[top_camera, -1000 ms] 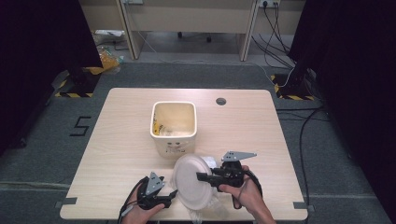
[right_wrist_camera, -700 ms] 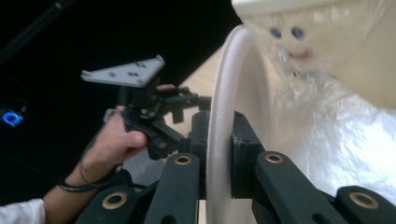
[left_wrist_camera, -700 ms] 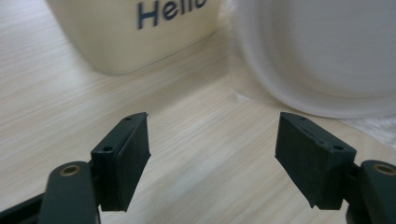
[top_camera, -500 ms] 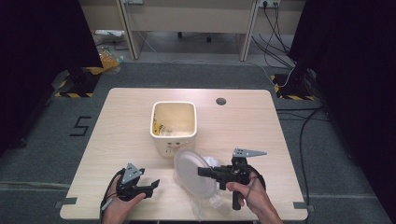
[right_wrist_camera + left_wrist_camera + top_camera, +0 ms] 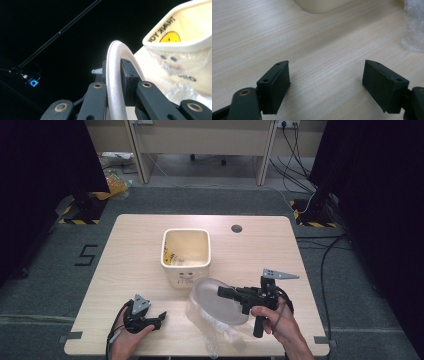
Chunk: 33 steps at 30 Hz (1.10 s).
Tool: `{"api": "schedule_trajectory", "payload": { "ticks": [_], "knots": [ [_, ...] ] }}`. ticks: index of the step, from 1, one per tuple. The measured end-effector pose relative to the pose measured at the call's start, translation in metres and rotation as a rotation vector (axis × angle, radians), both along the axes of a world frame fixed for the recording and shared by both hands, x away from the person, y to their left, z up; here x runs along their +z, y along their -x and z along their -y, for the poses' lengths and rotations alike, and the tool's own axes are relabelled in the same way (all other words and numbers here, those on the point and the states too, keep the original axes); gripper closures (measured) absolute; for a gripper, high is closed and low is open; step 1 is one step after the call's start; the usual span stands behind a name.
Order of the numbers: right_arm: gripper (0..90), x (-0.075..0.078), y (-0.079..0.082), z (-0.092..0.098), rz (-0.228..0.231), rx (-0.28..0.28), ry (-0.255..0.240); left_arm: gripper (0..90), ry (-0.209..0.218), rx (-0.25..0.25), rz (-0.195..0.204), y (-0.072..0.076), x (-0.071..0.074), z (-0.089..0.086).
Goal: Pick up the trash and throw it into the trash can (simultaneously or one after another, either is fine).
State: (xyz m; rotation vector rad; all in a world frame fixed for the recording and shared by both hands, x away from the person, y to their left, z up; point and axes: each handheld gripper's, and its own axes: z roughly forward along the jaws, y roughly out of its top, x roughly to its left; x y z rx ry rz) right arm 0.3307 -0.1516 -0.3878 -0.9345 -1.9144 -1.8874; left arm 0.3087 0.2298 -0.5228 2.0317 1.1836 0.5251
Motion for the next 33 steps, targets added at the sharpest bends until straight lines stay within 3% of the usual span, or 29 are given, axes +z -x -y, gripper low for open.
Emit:
{"api": "schedule_trajectory", "payload": {
  "ticks": [4, 8, 24, 33],
  "knots": [
    [83.9, 0.004, -0.002, -0.002, 0.019, -0.007, 0.038, 19.8, 0.005, 0.007, -0.01, -0.001, 0.0, 0.0],
    [84.0, 0.006, -0.005, -0.003, 0.023, -0.006, 0.043, 19.8, 0.005, 0.009, -0.005, -0.001, 0.0, 0.0],
    [83.9, 0.043, -0.03, -0.008, 0.036, -0.005, -0.021, 18.3, 0.005, 0.016, -0.01, -0.001, 0.0, 0.0],
    [83.9, 0.063, -0.058, -0.017, 0.021, 0.0, -0.05, 17.4, 0.006, 0.022, -0.009, -0.001, -0.001, 0.0]
  ]
}}
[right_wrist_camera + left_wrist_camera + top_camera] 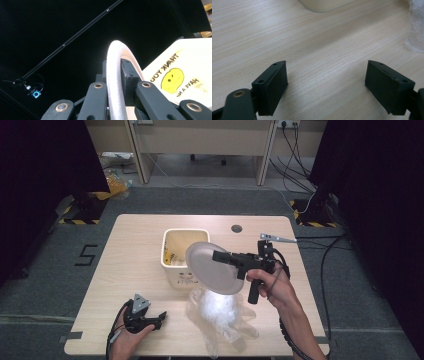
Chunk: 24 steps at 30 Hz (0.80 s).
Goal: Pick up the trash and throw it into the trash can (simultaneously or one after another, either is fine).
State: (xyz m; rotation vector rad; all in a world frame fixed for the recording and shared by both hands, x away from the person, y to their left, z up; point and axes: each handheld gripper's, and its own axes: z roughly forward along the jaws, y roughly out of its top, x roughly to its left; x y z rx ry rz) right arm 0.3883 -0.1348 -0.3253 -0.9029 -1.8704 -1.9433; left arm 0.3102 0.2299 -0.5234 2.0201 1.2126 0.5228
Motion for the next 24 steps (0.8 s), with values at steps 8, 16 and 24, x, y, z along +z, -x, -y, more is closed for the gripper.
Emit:
{"api": "schedule_trajectory", "payload": {
  "ticks": [8, 16, 24],
  "knots": [
    [83.9, 0.014, -0.025, -0.01, -0.006, -0.016, -0.022, 17.1, 0.0, 0.0, -0.001, 0.0, 0.0, 0.0],
    [83.9, 0.019, -0.046, -0.022, -0.025, -0.027, -0.042, 17.1, -0.002, -0.001, -0.004, 0.0, 0.0, 0.0],
    [83.9, 0.023, -0.067, -0.037, -0.025, -0.061, -0.042, 17.0, -0.004, -0.002, -0.004, 0.0, 0.0, 0.0]
  ]
}}
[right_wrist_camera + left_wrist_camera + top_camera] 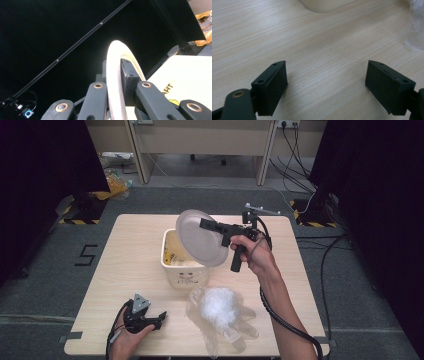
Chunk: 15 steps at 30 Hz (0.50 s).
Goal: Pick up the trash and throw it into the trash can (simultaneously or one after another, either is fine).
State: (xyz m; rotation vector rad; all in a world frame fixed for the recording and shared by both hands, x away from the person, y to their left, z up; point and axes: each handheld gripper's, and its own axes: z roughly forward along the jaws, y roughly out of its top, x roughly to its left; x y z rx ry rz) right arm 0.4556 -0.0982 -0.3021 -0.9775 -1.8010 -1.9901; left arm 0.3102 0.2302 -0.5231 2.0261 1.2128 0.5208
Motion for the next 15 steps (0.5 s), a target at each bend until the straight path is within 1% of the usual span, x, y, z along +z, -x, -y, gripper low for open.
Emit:
{"api": "schedule_trajectory", "payload": {
  "ticks": [5, 7, 9, 11, 13, 15],
  "knots": [
    [83.8, -0.007, -0.013, -0.009, -0.008, -0.025, -0.003, 17.0, 0.002, 0.001, -0.001, 0.0, 0.0, 0.0],
    [83.8, -0.011, -0.017, -0.011, -0.023, -0.033, -0.008, 17.0, 0.002, 0.001, -0.001, 0.0, 0.0, 0.0],
    [83.8, -0.013, -0.019, -0.012, -0.025, -0.036, -0.011, 17.0, 0.002, 0.001, 0.0, 0.0, 0.0, 0.0],
    [83.8, -0.018, -0.025, -0.018, -0.023, -0.053, 0.001, 17.1, 0.002, 0.001, -0.001, 0.0, 0.0, 0.0],
    [83.8, -0.021, -0.028, -0.019, -0.031, -0.059, 0.002, 17.0, 0.001, 0.001, -0.001, 0.0, 0.0, 0.0],
    [83.8, -0.026, -0.033, -0.021, -0.048, -0.067, 0.001, 17.0, 0.002, 0.001, 0.0, 0.0, 0.0, 0.0]
  ]
}}
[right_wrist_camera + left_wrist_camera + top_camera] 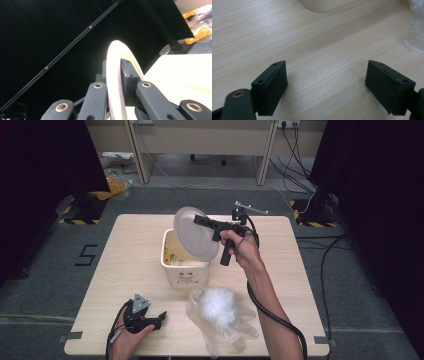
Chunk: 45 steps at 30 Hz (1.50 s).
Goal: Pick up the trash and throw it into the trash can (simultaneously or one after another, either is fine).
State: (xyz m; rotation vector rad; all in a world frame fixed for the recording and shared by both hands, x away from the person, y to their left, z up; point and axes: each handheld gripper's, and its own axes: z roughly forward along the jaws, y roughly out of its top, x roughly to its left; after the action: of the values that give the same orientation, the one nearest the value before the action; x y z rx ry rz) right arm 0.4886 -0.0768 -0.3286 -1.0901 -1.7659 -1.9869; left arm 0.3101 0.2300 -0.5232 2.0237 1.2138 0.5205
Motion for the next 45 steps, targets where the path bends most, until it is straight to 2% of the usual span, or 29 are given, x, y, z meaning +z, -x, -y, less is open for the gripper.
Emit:
{"api": "schedule_trajectory", "payload": {
  "ticks": [5, 8, 12, 16, 22, 35, 45],
  "knots": [
    [83.7, -0.022, -0.012, -0.003, -0.047, -0.026, -0.006, 17.0, 0.0, 0.0, -0.001, 0.0, 0.0, 0.0],
    [83.7, -0.028, -0.014, -0.005, -0.065, -0.026, -0.021, 17.0, 0.0, -0.001, -0.001, 0.0, 0.0, 0.0],
    [83.5, -0.037, -0.017, -0.01, -0.072, -0.029, 0.001, 17.0, -0.001, -0.001, -0.003, 0.0, 0.0, 0.0],
    [82.0, -0.051, -0.02, -0.015, -0.091, -0.037, 0.049, 17.0, 0.0, -0.001, -0.001, 0.0, 0.0, 0.0],
    [77.2, -0.065, -0.025, -0.009, -0.118, -0.071, 0.09, 17.0, 0.0, -0.001, -0.001, 0.0, 0.0, 0.0],
    [73.7, -0.059, -0.016, 0.008, -0.075, -0.087, 0.144, 17.0, -0.002, -0.002, -0.002, 0.0, 0.0, 0.0],
    [68.3, -0.053, 0.002, 0.019, -0.049, -0.055, 0.155, 16.9, -0.002, -0.001, -0.001, 0.0, 0.0, 0.0]
  ]
}}
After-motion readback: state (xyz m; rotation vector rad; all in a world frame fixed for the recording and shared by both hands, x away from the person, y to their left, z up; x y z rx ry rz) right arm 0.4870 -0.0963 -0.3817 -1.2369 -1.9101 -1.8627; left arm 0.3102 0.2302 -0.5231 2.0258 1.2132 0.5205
